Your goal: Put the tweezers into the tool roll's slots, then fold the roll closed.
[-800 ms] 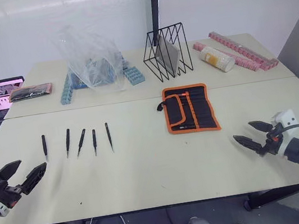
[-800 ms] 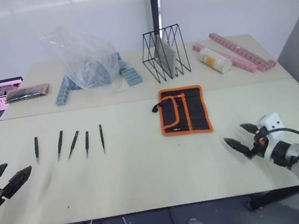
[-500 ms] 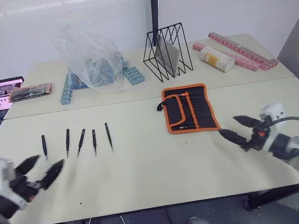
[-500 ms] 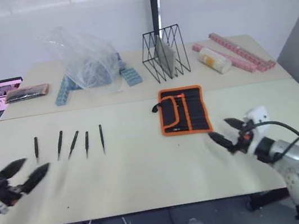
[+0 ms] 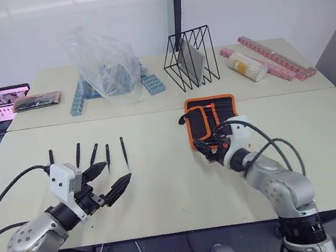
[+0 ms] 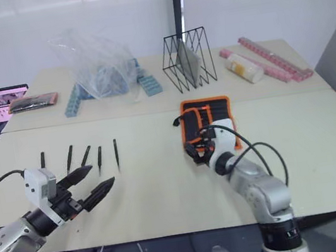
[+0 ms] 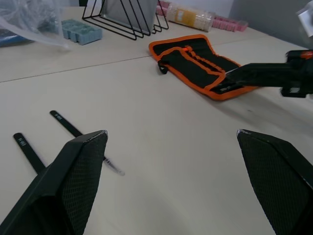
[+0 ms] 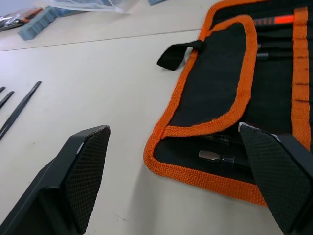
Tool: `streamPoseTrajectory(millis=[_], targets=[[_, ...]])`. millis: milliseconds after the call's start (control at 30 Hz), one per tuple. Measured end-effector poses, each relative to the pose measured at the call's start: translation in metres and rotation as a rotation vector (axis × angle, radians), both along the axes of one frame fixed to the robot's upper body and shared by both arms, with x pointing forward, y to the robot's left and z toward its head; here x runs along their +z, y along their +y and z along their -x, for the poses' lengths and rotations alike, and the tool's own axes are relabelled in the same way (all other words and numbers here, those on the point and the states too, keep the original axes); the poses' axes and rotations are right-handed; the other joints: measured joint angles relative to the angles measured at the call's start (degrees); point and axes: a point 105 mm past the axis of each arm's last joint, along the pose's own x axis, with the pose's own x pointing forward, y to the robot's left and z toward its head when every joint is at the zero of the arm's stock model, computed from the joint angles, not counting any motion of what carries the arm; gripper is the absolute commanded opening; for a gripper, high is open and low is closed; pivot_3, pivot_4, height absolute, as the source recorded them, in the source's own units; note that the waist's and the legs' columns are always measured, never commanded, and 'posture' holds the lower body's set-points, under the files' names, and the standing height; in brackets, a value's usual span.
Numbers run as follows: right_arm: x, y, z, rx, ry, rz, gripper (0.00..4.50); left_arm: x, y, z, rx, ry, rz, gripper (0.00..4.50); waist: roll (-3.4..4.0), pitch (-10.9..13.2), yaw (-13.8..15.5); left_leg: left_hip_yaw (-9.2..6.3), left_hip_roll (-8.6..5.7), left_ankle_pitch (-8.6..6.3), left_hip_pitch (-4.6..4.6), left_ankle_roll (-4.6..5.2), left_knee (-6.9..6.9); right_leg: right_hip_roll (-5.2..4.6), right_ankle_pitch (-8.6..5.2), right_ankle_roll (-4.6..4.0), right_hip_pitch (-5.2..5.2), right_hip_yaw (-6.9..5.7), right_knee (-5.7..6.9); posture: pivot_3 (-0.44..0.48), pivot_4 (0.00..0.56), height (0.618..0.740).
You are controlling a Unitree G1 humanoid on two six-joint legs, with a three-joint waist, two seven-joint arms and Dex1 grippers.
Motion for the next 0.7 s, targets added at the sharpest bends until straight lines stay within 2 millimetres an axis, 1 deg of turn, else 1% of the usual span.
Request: streamPoseTrajectory(millis=[133, 333, 500, 567, 667, 700], targets=[[-0.009, 0.000, -0.003, -0.045, 0.044, -0.023, 4.48, 0.007, -0.011, 0.007, -0.060, -0.001, 0.024, 4.50, 0.00, 0.0, -0.3, -0.07, 0.00, 0.00, -0.01, 0.00, 0.00, 0.02, 0.00, 0.00, -0.02, -0.03, 0.08, 0.000, 0.150, 0.684], [-0.007, 0.002, -0.013, -0.073, 0.057, -0.079, 4.48, 0.008, -0.013, 0.009, -0.074, -0.001, 0.012, 4.50, 0.00, 0.0, -0.8, -0.20, 0.00, 0.00, -0.01, 0.00, 0.03, 0.09, 0.00, -0.01, -0.02, -0.07, 0.20, 0.000, 0.150, 0.684], [-0.002, 0.018, -0.021, -0.048, 0.058, -0.133, 4.48, 0.006, -0.016, 0.009, -0.085, 0.006, 0.007, 4.50, 0.00, 0.0, -1.5, -0.32, 0.00, 0.00, -0.07, 0.00, 0.03, 0.09, 0.00, -0.01, -0.04, -0.16, 0.25, 0.000, 0.150, 0.684], [-0.003, 0.019, -0.022, -0.048, 0.056, -0.144, 4.48, 0.005, -0.017, 0.009, -0.086, 0.008, 0.002, 4.50, 0.01, 0.0, -1.5, -0.40, -0.01, 0.00, -0.17, 0.00, 0.05, 0.08, 0.00, -0.01, -0.07, -0.25, 0.24, 0.000, 0.150, 0.684], [-0.002, 0.016, -0.023, -0.061, 0.051, -0.150, 3.70, 0.005, -0.016, 0.009, -0.085, 0.008, 0.001, 4.50, 0.01, 0.0, -1.5, -0.51, -0.01, 0.00, -0.29, 0.00, 0.13, 0.07, 0.00, -0.01, -0.09, -0.35, 0.24, 0.000, 0.150, 0.684], [-0.002, 0.014, -0.023, -0.067, 0.047, -0.152, 3.36, 0.005, -0.016, 0.009, -0.085, 0.009, 0.001, 4.50, 0.01, 0.0, -1.5, -0.54, -0.01, 0.00, -0.30, 0.00, 0.13, 0.07, 0.00, -0.01, -0.09, -0.37, 0.24, 0.000, 0.150, 0.684]])
